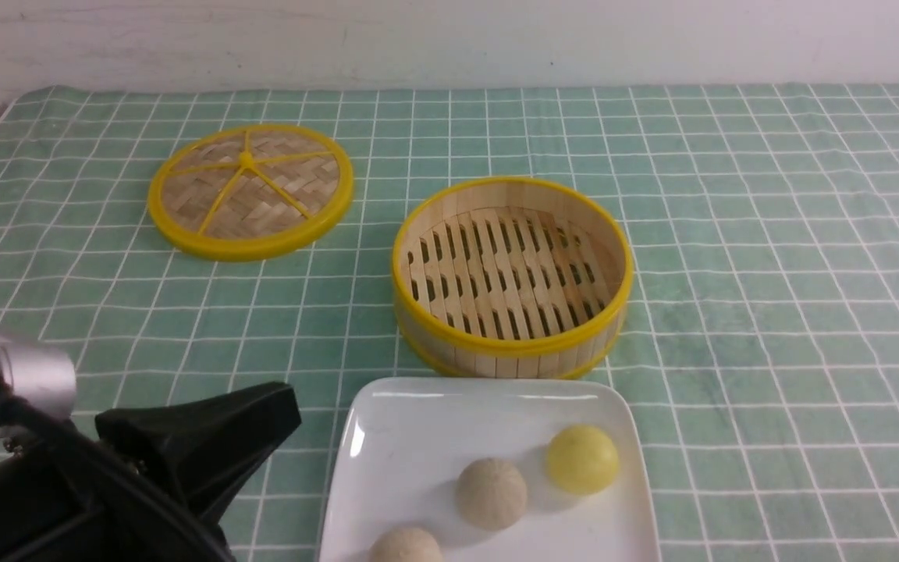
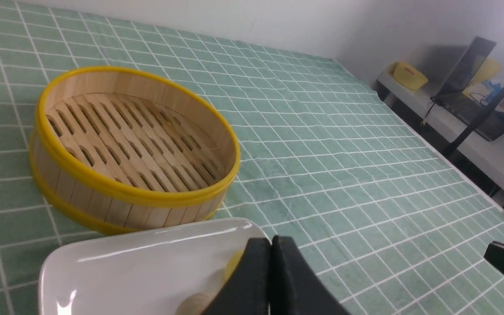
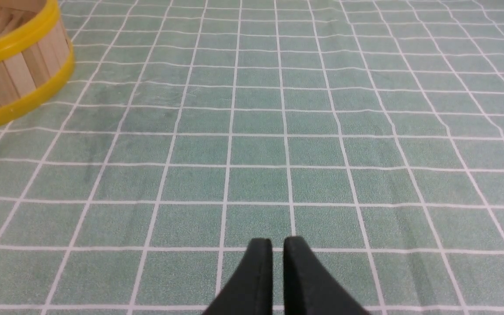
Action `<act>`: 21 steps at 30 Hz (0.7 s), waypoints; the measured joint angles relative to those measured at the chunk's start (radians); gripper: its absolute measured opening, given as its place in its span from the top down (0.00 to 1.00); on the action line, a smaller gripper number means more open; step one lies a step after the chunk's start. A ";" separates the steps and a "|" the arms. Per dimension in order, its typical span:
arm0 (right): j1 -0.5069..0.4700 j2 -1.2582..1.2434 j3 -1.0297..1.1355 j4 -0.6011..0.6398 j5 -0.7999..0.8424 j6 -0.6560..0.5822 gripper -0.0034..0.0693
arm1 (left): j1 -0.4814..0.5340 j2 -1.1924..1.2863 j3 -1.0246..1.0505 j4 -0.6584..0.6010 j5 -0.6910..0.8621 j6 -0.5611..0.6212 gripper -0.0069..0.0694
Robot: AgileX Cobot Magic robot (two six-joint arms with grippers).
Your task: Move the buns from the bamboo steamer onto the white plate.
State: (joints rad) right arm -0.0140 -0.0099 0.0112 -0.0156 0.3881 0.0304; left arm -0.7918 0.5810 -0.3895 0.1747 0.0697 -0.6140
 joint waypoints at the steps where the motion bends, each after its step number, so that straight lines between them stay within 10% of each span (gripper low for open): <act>1: 0.000 0.000 0.000 0.000 0.000 0.000 0.86 | 0.000 0.000 0.000 0.003 0.003 0.001 0.89; 21: 0.000 0.000 0.000 0.000 0.000 0.000 0.81 | 0.650 -0.326 0.365 -0.111 0.029 0.450 0.88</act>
State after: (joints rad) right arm -0.0140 -0.0099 0.0112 -0.0156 0.3881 0.0304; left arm -0.1423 0.2548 -0.0245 0.0638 0.0986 -0.1636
